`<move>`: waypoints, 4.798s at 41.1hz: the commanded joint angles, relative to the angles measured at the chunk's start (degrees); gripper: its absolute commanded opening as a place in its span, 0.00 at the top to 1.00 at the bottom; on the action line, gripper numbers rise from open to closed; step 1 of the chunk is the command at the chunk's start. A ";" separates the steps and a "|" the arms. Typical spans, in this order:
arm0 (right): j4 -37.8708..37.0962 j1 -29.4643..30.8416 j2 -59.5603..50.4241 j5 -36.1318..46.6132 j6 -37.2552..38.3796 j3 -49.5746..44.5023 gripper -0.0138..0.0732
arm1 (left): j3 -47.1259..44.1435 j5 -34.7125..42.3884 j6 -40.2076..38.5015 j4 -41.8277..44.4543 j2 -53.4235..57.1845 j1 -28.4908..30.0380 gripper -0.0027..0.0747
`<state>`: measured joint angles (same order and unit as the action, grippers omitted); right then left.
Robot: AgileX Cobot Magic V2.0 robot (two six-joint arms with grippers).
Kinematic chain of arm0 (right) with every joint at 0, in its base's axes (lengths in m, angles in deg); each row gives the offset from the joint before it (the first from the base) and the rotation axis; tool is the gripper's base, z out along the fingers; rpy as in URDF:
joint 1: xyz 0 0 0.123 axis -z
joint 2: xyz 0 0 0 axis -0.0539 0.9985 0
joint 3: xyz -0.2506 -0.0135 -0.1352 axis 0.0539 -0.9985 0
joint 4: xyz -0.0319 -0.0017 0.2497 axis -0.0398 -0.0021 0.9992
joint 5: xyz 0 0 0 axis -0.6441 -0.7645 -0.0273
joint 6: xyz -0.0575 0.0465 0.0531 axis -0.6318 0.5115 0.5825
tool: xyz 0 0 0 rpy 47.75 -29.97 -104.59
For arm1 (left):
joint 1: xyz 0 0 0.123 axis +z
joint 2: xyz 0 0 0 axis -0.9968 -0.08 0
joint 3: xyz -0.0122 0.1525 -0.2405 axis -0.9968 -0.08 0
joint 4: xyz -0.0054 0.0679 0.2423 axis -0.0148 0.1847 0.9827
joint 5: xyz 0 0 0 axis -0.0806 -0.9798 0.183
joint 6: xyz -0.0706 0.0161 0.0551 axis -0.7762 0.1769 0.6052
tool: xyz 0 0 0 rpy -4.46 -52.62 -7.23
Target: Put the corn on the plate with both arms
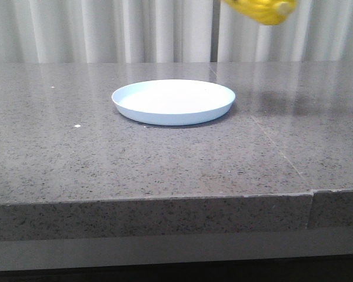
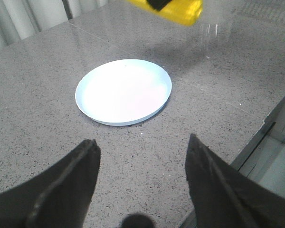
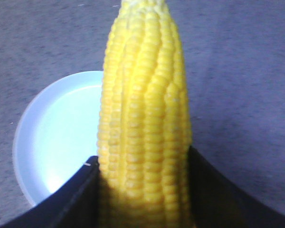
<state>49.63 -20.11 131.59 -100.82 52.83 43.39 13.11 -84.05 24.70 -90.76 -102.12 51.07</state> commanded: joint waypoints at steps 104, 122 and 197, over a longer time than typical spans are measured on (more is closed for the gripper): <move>-10.83 -9.94 -64.58 1.19 1.55 -46.63 0.61 | 1.45 3.92 -0.10 -0.55 -0.05 -0.45 0.83; -10.83 -9.94 -64.58 1.13 1.55 -46.63 0.92 | 1.45 3.92 -0.10 -0.55 -0.05 -0.45 0.99; -10.83 -9.94 -64.42 1.14 1.55 -46.63 0.92 | -43.96 35.39 -14.17 9.89 38.21 33.26 0.99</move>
<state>39.51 -30.19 66.79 -103.60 54.84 -4.66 -30.60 -53.56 11.16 -80.87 -65.08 84.69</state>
